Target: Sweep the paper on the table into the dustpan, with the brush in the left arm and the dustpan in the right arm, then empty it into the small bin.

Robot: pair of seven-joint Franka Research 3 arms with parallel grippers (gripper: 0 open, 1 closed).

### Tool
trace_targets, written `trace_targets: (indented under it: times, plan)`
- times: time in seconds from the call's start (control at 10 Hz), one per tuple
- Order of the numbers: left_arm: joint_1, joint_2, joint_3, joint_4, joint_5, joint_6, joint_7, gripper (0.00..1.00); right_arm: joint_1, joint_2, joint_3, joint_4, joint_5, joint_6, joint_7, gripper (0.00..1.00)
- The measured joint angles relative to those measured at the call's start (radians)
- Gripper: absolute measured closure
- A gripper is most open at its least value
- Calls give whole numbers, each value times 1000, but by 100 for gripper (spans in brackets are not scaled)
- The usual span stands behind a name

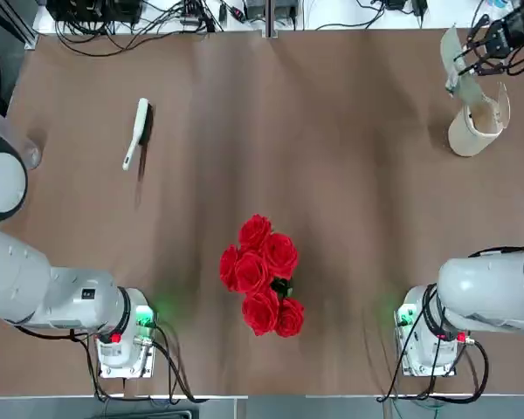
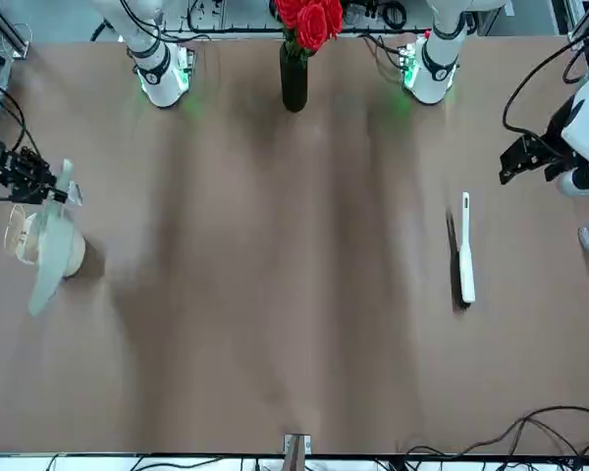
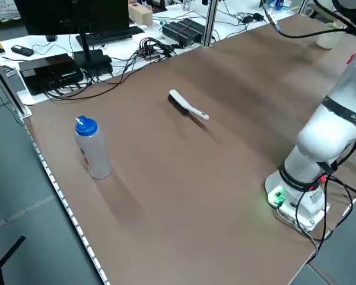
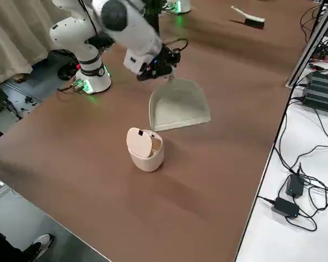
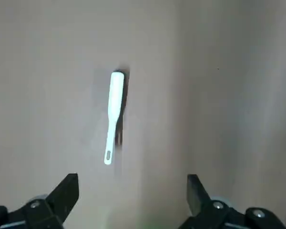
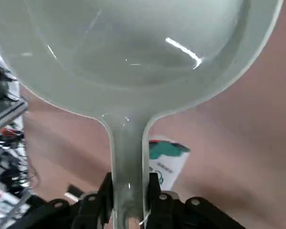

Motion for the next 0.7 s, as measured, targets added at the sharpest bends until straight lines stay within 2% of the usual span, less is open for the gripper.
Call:
trace_targets:
  times: [0.4,0.7]
  plan:
    - [1,0,0,0,0,0,0,0,20,-5,133,26,-72,30,-40,67]
    - [2,0,0,1,0,0,0,0,83,-5,215,32,-170,107,-304,67]
